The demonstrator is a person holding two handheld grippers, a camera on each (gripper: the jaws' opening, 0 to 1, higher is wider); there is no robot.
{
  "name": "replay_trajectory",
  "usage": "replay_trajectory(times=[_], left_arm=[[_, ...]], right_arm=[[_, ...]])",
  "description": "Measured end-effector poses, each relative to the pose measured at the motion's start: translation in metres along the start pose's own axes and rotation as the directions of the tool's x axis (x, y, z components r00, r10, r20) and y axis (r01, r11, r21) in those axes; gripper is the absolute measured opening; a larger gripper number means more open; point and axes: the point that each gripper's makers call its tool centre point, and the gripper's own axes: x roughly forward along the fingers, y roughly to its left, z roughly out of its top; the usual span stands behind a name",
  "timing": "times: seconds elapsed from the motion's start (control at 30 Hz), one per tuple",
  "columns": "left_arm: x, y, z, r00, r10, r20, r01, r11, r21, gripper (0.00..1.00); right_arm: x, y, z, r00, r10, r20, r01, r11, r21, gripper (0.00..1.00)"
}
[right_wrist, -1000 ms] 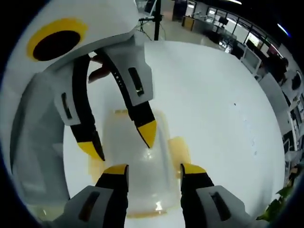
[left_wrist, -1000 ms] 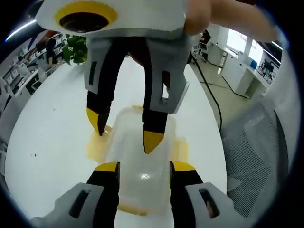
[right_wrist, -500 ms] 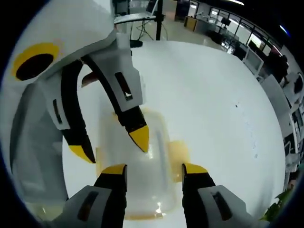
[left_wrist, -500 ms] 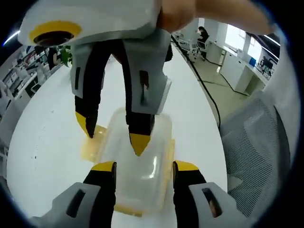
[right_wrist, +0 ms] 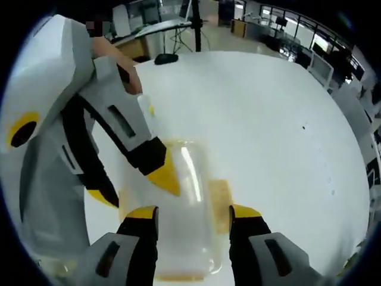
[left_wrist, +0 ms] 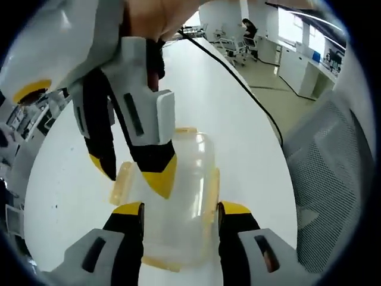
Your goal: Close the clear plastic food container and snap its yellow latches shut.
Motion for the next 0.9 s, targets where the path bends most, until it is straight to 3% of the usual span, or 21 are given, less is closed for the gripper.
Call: replay_trajectory(times=[0.27, 0.63, 0.9], left_arm=[[0.002, 0.0, -0.001, 0.999, 0.036, -0.018, -0.035, 0.999, 0.025, 0.51], [0.007, -0.003, 0.0, 0.995, 0.084, -0.045, -0.08, 0.994, 0.073, 0.51], [0.006, 0.001, -0.005, 0.992, 0.11, -0.059, -0.108, 0.993, 0.04, 0.46]], right_arm=[[0.003, 0.006, 0.001, 0.997, 0.073, -0.018, -0.073, 0.997, -0.012, 0.42], [0.008, 0.009, 0.001, 0.984, 0.127, -0.122, -0.135, 0.989, -0.054, 0.42], [0.013, 0.009, 0.002, 0.968, 0.182, -0.172, -0.195, 0.979, -0.058, 0.4]])
